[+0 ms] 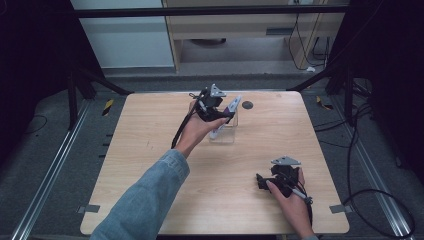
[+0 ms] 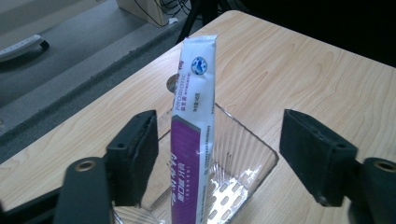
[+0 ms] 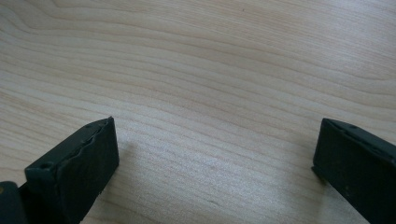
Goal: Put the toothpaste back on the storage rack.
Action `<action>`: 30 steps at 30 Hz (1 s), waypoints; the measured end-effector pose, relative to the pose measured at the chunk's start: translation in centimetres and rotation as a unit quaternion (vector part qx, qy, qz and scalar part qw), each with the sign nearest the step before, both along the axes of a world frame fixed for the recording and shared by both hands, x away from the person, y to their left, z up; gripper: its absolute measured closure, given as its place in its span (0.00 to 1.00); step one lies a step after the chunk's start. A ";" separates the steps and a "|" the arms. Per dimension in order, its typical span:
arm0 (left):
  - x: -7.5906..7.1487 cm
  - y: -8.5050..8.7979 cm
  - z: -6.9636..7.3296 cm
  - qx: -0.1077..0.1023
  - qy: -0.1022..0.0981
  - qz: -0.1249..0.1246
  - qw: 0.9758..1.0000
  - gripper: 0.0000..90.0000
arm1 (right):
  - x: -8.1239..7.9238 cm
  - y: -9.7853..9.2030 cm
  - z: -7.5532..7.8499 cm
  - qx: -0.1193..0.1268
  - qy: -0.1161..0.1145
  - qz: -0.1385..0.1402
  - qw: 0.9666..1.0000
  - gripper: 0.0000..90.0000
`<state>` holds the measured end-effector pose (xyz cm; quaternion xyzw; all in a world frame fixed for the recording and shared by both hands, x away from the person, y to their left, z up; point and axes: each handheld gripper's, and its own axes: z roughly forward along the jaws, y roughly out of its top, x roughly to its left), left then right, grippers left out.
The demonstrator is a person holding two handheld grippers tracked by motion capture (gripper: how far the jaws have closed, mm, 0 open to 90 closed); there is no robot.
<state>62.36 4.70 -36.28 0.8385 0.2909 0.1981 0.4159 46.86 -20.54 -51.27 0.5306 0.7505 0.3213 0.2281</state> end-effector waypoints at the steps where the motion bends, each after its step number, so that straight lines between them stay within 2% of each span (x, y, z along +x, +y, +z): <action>1: -0.2 -0.1 0.1 0.002 -0.001 0.001 1.000 0.24 | 0.0 0.0 0.0 0.000 0.000 0.000 1.000 0.00; 4: -0.4 0.0 0.3 0.004 -0.001 0.000 1.000 0.20 | 0.0 0.0 0.0 0.000 0.000 0.000 1.000 0.00; 6: -0.9 0.0 0.4 0.014 0.005 -0.004 1.000 0.15 | 0.0 0.0 0.0 0.000 0.000 0.000 1.000 0.00; 9: -1.4 0.2 0.6 0.025 -0.001 -0.011 1.000 0.12 | 0.0 0.0 0.0 0.000 0.000 0.000 1.000 0.00; 11: -1.6 0.2 0.6 0.023 -0.001 -0.014 1.000 0.09 | 0.0 0.0 0.0 0.000 0.000 0.000 1.000 0.00; 13: -2.2 0.3 0.9 0.038 -0.004 -0.025 0.999 0.07 | 0.0 0.0 0.0 0.002 -0.001 0.000 1.000 0.00; 17: -3.0 0.6 1.2 0.036 -0.007 -0.032 0.999 0.06 | 0.0 0.0 0.0 0.000 0.000 0.000 1.000 0.00; 24: -4.1 1.1 1.5 0.029 -0.012 -0.031 0.999 0.06 | 0.0 0.0 0.0 0.000 -0.001 0.000 1.000 0.00; 30: -5.2 2.5 1.6 0.029 -0.015 -0.025 0.999 0.06 | 0.0 0.1 0.0 0.001 0.000 -0.002 1.000 0.00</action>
